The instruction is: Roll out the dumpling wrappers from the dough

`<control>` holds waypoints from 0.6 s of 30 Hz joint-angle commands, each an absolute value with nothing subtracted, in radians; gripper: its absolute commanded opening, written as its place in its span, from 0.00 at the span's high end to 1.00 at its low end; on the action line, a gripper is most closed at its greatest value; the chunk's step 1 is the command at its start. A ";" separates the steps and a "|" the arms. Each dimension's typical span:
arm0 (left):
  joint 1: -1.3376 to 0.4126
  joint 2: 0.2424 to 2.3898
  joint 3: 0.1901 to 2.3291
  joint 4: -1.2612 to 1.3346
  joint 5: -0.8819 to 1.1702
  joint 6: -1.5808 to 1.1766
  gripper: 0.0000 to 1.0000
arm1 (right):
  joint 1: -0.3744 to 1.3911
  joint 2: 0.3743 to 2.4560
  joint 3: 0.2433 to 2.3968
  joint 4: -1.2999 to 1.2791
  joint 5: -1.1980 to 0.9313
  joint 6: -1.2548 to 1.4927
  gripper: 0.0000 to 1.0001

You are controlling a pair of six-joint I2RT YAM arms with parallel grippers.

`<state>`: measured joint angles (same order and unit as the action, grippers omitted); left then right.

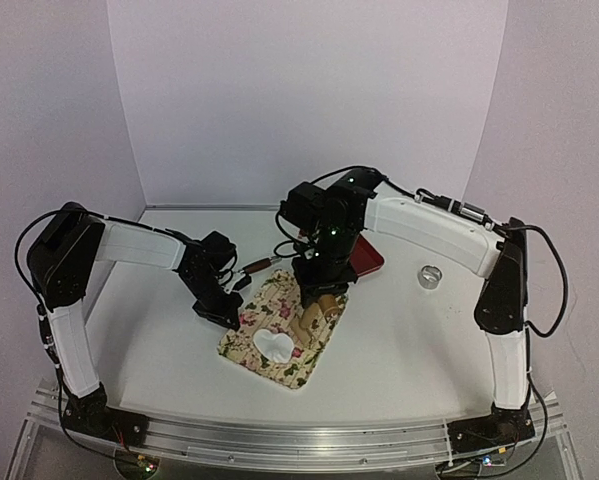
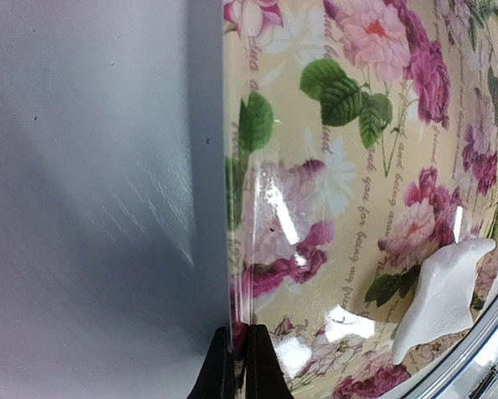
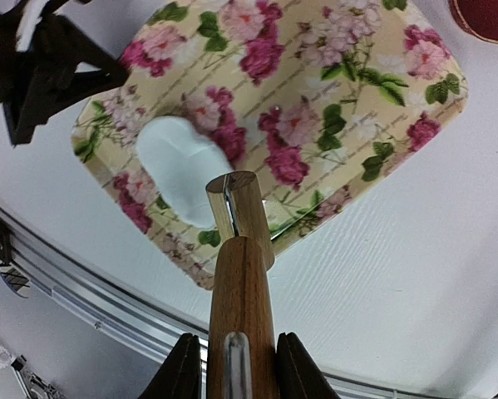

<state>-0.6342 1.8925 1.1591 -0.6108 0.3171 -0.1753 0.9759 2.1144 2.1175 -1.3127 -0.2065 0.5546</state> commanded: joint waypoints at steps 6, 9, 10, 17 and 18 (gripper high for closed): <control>-0.632 1.887 1.148 -0.615 0.289 -0.218 1.00 | 1.088 2.105 2.184 -1.396 -0.260 0.642 1.00; -0.632 1.883 1.140 -0.613 0.288 -0.216 1.00 | 1.095 2.140 2.210 -1.390 -0.257 0.648 1.00; -0.632 1.880 1.136 -0.613 0.287 -0.214 1.00 | 1.096 2.147 2.216 -1.390 -0.251 0.649 1.00; -0.632 1.873 1.117 -0.600 0.295 -0.214 1.00 | 1.096 2.184 2.231 -1.393 -0.205 0.637 1.00; -0.632 1.873 1.116 -0.598 0.296 -0.215 1.00 | 1.096 2.190 2.236 -1.393 -0.200 0.635 1.00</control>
<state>-0.6342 1.8866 1.1460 -0.5962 0.3227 -0.2025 1.0990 2.1703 2.1862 -1.3403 -0.2419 0.6331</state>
